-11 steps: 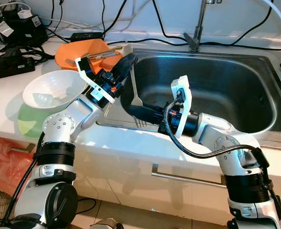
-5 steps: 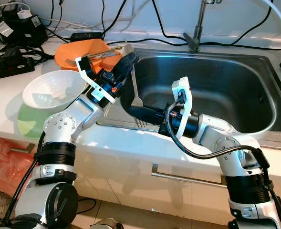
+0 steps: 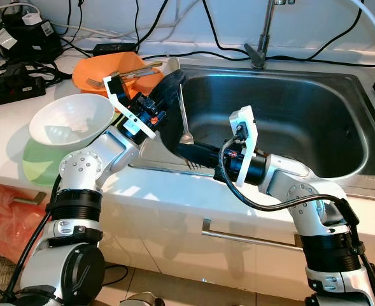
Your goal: Kitchen organization
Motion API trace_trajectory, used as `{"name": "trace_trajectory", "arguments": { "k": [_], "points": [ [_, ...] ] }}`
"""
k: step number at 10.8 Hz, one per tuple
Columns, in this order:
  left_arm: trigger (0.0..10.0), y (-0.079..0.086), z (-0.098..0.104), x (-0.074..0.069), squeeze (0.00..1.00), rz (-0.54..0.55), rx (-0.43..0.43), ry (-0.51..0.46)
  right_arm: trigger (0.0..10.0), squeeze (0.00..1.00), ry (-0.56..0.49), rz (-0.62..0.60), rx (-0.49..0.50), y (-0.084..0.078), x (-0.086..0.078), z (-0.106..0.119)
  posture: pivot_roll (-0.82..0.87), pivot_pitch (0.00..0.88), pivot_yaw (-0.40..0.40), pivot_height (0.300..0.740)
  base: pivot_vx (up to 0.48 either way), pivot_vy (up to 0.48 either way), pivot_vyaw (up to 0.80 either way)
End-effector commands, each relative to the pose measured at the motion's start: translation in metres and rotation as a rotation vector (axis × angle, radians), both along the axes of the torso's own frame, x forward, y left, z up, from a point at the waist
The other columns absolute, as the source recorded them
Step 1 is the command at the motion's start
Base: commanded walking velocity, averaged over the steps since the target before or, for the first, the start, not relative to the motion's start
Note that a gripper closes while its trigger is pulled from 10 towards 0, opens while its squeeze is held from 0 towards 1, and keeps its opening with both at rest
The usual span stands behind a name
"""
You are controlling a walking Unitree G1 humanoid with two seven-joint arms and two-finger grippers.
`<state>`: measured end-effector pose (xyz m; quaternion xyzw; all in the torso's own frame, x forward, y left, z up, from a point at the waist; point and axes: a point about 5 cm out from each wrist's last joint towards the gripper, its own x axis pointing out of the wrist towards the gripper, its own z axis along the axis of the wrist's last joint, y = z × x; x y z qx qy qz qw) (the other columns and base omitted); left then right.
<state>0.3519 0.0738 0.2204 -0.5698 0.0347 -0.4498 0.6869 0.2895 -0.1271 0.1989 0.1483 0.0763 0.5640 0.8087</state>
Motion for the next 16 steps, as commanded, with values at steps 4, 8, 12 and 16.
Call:
{"name": "trace_trajectory", "arguments": {
  "k": [4, 8, 12, 16],
  "points": [
    [10.0, -0.004, 0.009, -0.006, 1.0, -0.048, 0.015, -0.04, 0.0, 0.0, -0.054, -0.067, 0.014, 0.002, 0.008, 0.005, 0.12, 0.046, 0.084, 0.74, 0.0, 0.0, 0.0],
    [10.0, -0.004, 0.008, -0.012, 1.0, -0.06, 0.05, -0.056, 0.0, 0.0, -0.087, -0.26, 0.027, -0.003, 0.026, 0.007, 0.12, 0.041, 0.085, 0.74, 0.0, 0.0, 0.0],
    [10.0, 0.005, 0.001, -0.012, 1.0, 0.059, 0.156, -0.043, 0.0, 0.0, -0.166, -0.349, -0.221, -0.012, 0.036, -0.014, 0.12, 0.041, 0.084, 0.74, 0.0, 0.0, 0.0],
    [10.0, 0.016, 0.002, -0.022, 1.0, 0.216, 0.419, -0.157, 0.0, 0.0, -0.239, -0.589, -0.531, -0.044, 0.061, -0.036, 0.14, 0.04, 0.075, 0.74, 0.0, 0.0, 0.0]
  ]
}}
